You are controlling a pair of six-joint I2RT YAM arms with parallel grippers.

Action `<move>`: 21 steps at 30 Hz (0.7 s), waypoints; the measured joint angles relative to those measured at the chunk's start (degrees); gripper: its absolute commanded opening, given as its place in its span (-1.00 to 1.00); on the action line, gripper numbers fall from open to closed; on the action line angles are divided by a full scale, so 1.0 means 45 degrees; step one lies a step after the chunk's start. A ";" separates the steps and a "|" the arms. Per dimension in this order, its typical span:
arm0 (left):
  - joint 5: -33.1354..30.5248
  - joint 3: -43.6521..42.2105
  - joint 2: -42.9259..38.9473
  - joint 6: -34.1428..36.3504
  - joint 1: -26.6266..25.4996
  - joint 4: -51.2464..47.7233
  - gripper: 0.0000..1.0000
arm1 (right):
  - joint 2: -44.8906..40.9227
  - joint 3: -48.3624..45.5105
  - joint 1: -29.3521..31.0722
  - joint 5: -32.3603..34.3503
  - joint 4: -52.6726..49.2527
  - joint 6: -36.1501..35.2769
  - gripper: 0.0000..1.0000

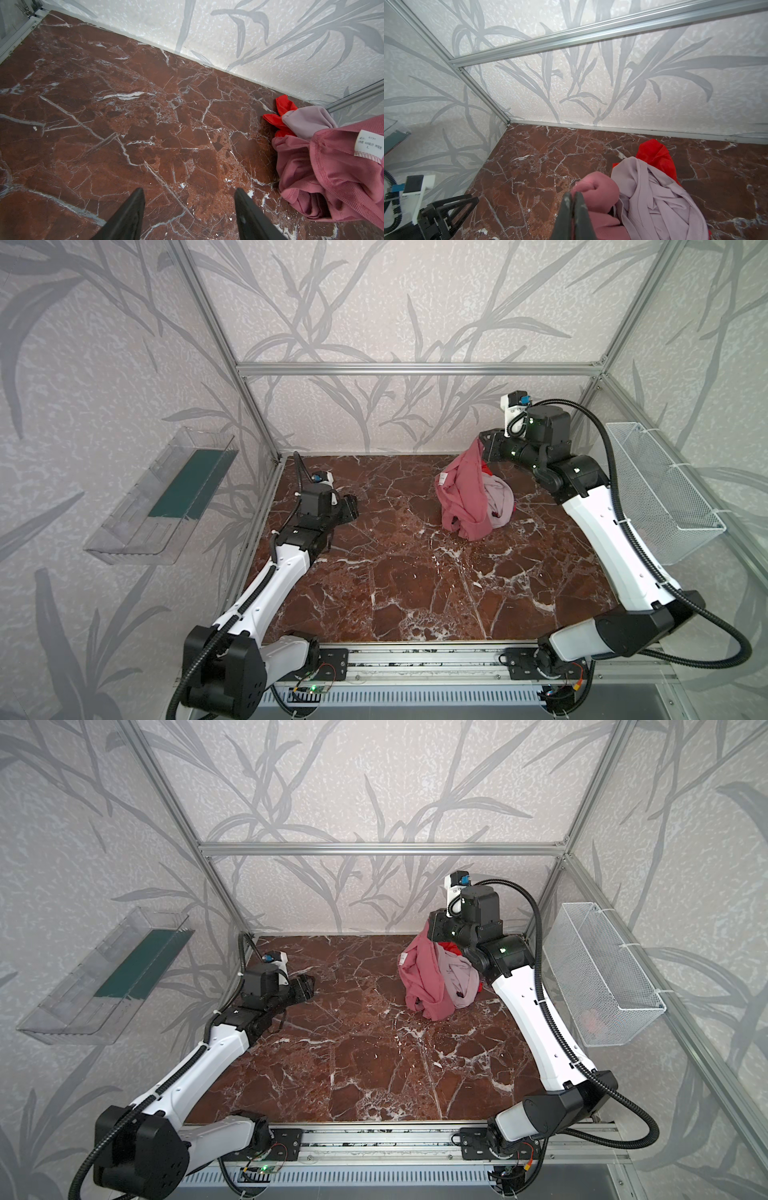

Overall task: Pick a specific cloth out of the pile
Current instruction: 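Lift the dark pink shirt up out of the pile with the right gripper, then carry the dark pink shirt toward the left gripper and lower it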

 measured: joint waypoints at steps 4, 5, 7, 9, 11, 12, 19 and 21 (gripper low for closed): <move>0.0019 0.0029 -0.0228 -0.0005 0.0000 -0.0029 0.32 | -0.0097 0.0209 0.0000 -0.0743 0.0034 0.0204 -1.00; 0.0049 0.0044 -0.0277 -0.0015 0.0000 -0.0029 0.33 | -0.0131 0.0277 0.0000 -0.0918 0.0005 0.0267 -1.00; 0.0092 0.0112 -0.0350 -0.0044 0.0000 -0.0092 0.33 | -0.0155 0.0568 0.0000 -0.1268 -0.0053 0.0335 -1.00; 0.0097 0.0262 -0.0398 -0.0097 0.0000 -0.0189 0.33 | -0.0199 0.1001 0.0000 -0.1651 -0.0073 0.0393 -1.00; 0.0097 0.0418 -0.0447 -0.0170 0.0000 -0.0267 0.32 | -0.0267 0.1457 0.0000 -0.1991 -0.0078 0.0476 -1.00; 0.0097 0.0495 -0.0486 -0.0199 0.0000 -0.0306 0.32 | -0.0321 0.1676 0.0000 -0.2161 -0.0073 0.0544 -1.00; -0.0015 0.0612 -0.0996 -0.0199 0.0000 -0.0486 0.32 | -0.0510 0.3099 0.0000 -0.3580 -0.0029 0.0976 -1.00; -0.0039 0.0612 -0.1127 -0.0199 0.0000 -0.0554 0.32 | -0.0491 0.3497 0.0000 -0.3934 -0.0073 0.1141 -1.00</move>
